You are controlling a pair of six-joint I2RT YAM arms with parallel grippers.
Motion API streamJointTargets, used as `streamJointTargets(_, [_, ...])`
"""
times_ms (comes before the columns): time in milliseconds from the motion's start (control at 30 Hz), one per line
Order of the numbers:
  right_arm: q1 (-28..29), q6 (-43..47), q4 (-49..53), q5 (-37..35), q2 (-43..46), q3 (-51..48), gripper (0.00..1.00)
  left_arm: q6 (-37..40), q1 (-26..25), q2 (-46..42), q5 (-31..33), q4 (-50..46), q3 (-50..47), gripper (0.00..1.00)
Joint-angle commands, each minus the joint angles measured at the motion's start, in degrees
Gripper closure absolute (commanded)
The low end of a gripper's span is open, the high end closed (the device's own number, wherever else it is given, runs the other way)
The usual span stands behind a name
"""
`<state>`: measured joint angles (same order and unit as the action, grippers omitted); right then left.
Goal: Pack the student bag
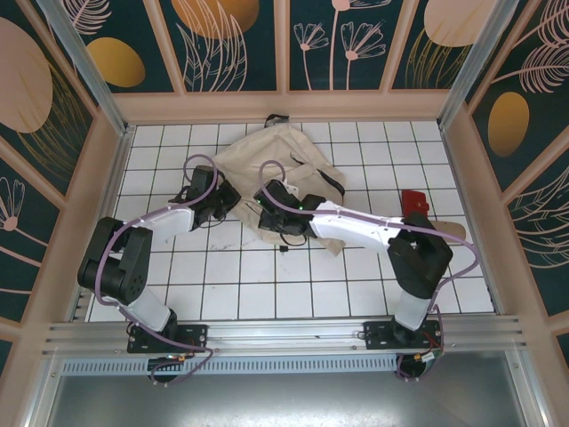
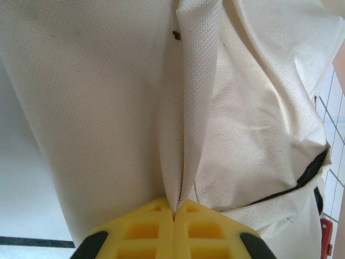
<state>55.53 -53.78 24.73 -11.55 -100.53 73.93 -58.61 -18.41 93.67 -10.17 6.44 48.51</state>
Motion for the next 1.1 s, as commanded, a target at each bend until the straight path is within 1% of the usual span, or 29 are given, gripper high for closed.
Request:
streamJointTargets(0, [0.87,-2.22,8.53,-6.18,4.29,-2.06,1.0,1.08,2.14,-0.06,5.34,2.65,-0.26,1.0])
streamJointTargets(133, [1.33,-2.74,9.45,-10.26,7.51,-3.6,1.0,1.65,2.77,-0.23,4.98,2.78,-0.1,1.0])
streamJointTargets(267, [1.36,-0.21,9.03,-13.22,9.47,-2.83,1.0,2.37,3.31,-0.16,4.77,2.49,0.8,1.0])
streamJointTargets(433, [1.65,1.73,9.23,-13.84,9.96,-1.78,1.0,3.63,4.33,0.68,4.99,1.73,2.56,1.0])
streamJointTargets(500, [1.81,3.47,7.49,-12.32,10.31,-2.4,1.0,4.08,4.33,1.03,4.41,1.89,2.91,1.0])
streamJointTargets(700, [0.89,13.11,-4.44,-2.95,9.68,-3.85,1.0,5.55,4.35,0.2,1.11,1.79,2.68,1.0])
streamJointTargets(733, [0.31,13.18,-5.91,-1.31,9.02,-3.8,1.0,5.87,4.35,-0.46,1.08,1.07,2.48,0.98])
streamJointTargets(767, [-0.15,13.06,-7.32,0.26,8.38,-3.9,1.0,6.25,4.33,-1.23,0.97,0.6,2.16,0.93])
streamJointTargets(833, [-1.33,12.12,-9.74,3.46,6.4,-3.82,1.0,6.97,4.35,-3.4,0.62,-0.8,0.92,0.76])
streamJointTargets(867, [-1.61,11.85,-10.57,4.45,5.44,-3.64,1.0,7.24,4.35,-4.79,0.17,-1.22,0.02,0.7])
streamJointTargets(967, [-1.56,12.03,-11.21,4.89,2.67,-2.67,1.0,7.49,4.35,-9.04,-2.61,-1.58,-3.16,0.57])
streamJointTargets(1067, [-1.74,12.32,-13.17,7.04,0.87,-2.49,1.0,5.72,4.22,-13.0,-7.26,0.16,-7.06,0.5])
